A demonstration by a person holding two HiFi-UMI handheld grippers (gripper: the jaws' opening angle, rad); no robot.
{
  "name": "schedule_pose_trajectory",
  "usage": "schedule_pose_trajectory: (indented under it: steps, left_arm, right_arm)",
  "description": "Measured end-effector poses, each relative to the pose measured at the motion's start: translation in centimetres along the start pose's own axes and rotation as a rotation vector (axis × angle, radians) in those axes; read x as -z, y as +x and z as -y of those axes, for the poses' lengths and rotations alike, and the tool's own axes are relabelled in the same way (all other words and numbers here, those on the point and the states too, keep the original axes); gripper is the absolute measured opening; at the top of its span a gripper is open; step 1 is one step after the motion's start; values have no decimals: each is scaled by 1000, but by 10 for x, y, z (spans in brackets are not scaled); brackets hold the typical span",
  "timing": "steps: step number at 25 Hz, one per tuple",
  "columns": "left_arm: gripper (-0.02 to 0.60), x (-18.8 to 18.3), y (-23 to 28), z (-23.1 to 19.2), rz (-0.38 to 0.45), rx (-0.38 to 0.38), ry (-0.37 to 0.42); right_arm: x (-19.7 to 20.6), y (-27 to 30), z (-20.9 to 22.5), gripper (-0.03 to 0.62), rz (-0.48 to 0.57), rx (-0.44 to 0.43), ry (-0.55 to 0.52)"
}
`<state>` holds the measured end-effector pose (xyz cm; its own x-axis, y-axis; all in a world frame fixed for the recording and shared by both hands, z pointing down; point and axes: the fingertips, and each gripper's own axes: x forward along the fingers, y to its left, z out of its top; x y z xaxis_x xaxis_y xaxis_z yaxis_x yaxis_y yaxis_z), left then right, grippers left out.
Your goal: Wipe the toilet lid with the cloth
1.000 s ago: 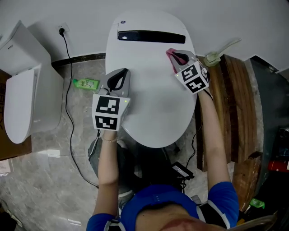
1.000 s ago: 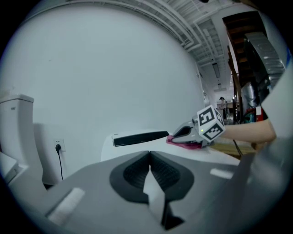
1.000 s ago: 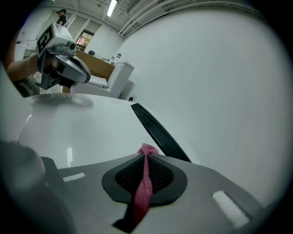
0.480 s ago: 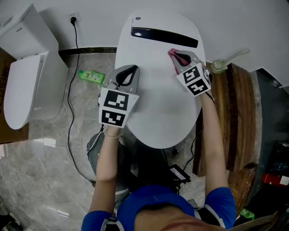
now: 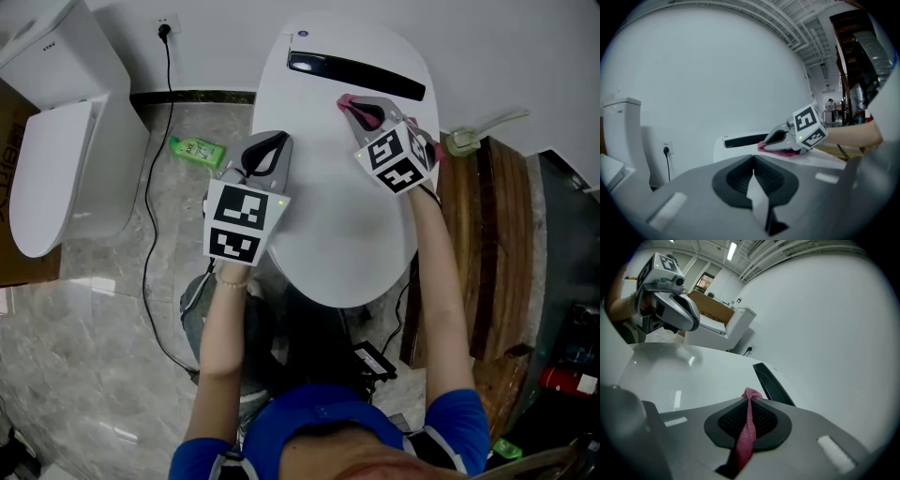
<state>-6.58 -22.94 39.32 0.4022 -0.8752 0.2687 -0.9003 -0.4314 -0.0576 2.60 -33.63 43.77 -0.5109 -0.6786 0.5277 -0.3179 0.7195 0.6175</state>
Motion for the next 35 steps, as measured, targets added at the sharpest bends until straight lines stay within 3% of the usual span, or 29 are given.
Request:
schedule_pose_trajectory:
  steps: [24, 35]
  left_arm:
    - [2, -4, -30, -29, 34, -41, -7]
    - [2, -5, -39, -46, 35, -92, -13]
  right_arm:
    - [-93, 45, -54, 11, 72, -84, -199]
    - [-112, 51, -70, 12, 94, -129, -218]
